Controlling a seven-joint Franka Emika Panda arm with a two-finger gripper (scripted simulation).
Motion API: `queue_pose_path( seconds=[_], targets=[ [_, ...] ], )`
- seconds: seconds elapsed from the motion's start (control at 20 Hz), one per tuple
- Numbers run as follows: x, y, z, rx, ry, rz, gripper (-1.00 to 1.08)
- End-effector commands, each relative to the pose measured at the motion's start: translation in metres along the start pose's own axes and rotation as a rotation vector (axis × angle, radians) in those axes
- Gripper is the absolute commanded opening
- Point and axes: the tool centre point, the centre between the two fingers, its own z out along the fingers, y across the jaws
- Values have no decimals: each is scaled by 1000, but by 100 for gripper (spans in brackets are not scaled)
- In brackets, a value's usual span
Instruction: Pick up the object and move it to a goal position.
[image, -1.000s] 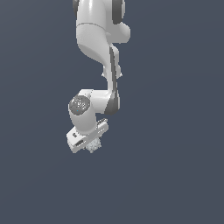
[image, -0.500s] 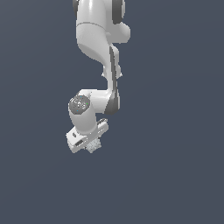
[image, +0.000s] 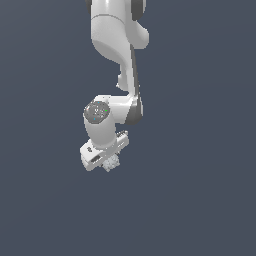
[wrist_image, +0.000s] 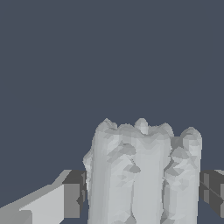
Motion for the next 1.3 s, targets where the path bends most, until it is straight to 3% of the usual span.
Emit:
queue_pose_path(
  seconds=[0.0,1.25],
  targets=[
    [6,-10,-15,-1,0,-1,-100],
    [100,-172,-247,3,-5,1,-100]
  ],
)
